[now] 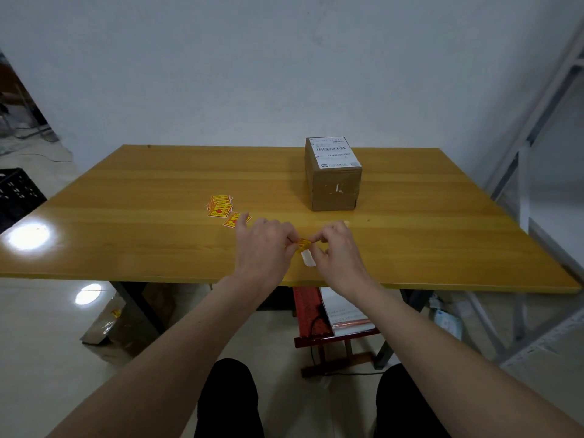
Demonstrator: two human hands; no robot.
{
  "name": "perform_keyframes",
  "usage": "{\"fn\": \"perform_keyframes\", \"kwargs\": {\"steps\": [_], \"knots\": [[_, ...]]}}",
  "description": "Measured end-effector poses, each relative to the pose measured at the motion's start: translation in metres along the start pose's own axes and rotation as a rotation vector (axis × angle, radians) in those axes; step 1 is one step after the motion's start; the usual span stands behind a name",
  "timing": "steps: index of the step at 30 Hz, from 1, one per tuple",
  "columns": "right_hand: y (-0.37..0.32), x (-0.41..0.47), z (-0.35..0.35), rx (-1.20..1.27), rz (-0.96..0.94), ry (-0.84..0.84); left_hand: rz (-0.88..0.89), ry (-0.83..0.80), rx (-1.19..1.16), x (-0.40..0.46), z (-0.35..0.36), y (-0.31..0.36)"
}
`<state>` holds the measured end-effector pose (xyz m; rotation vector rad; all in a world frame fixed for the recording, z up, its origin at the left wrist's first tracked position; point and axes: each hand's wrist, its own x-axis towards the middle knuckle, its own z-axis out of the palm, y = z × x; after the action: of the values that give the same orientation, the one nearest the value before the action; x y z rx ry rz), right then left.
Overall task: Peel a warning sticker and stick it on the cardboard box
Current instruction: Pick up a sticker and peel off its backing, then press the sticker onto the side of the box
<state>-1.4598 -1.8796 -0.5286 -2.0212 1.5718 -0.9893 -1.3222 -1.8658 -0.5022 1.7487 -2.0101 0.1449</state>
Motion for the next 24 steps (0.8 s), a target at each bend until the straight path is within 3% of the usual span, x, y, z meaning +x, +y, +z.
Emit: {"fn": "perform_keyframes", "kwargs": {"steps": [3, 5, 9, 12, 16, 24], "knots": [[-0.005, 0.002, -0.001, 0.302, 0.247, 0.004, -0.057, 0.025, -0.006, -0.003, 0.002, 0.0], [-0.007, 0.002, -0.005, 0.449, 0.349, 0.03, -0.186, 0.057, -0.149, -0.003, 0.002, -0.002], [-0.005, 0.0, -0.011, 0.493, 0.374, 0.083, -0.774, -0.05, -1.192, -0.006, -0.009, -0.001], [-0.011, 0.0, -0.009, 0.522, 0.37, 0.098, -0.955, -0.16, -1.554, -0.011, 0.002, -0.001], [-0.021, -0.001, -0.007, 0.571, 0.335, 0.105, -1.018, -0.147, -1.768, -0.012, 0.015, 0.002], [-0.033, 0.004, -0.001, 0.69, 0.361, 0.175, -1.015, -0.045, -1.895, -0.013, 0.019, 0.016]]}}
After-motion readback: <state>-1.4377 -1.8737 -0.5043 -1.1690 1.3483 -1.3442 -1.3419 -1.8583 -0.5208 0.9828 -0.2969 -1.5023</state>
